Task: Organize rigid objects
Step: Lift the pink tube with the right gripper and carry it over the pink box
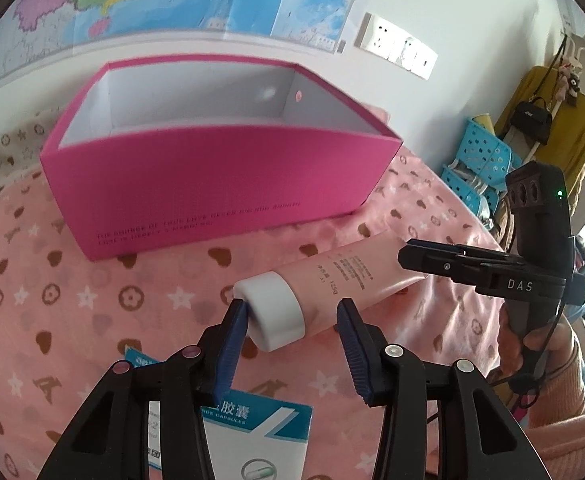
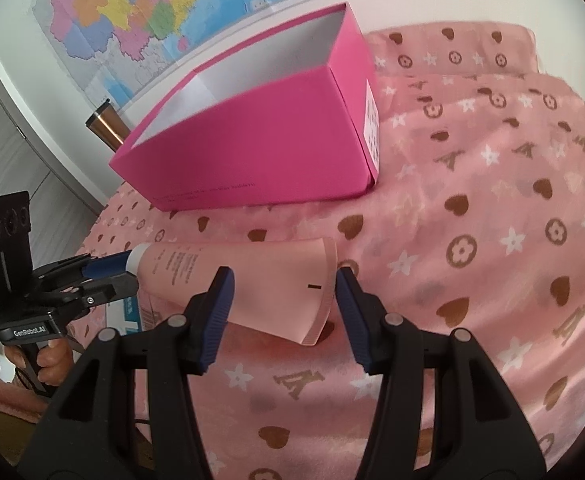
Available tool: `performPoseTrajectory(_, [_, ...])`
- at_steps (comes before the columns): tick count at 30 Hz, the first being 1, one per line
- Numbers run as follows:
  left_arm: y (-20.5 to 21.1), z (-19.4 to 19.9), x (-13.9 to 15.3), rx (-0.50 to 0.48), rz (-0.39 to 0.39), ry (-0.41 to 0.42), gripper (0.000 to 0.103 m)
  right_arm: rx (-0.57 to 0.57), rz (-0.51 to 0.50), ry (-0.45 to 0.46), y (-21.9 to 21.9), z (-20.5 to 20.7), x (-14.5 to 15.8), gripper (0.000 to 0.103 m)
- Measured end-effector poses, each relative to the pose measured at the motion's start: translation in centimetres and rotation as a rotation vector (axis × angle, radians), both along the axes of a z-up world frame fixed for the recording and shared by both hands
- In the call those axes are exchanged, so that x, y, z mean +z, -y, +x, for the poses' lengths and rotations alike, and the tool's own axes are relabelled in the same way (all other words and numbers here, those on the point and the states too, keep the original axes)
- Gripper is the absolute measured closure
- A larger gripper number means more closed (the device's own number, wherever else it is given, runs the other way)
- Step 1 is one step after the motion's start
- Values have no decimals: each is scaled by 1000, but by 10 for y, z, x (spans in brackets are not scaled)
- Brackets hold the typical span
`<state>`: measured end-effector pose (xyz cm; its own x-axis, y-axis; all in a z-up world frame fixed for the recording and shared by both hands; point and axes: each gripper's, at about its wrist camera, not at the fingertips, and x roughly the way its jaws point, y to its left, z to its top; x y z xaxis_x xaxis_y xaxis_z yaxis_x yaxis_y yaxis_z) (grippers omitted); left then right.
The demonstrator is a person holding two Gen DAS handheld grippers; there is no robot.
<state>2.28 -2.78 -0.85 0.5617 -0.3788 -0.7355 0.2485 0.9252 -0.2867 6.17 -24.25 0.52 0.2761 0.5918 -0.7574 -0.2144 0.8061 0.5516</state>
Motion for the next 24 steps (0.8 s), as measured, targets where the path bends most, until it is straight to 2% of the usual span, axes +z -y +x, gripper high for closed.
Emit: performPoseTrajectory(24, [5, 12, 35, -14, 25, 113, 55, -19, -15, 88, 5, 19, 30, 48])
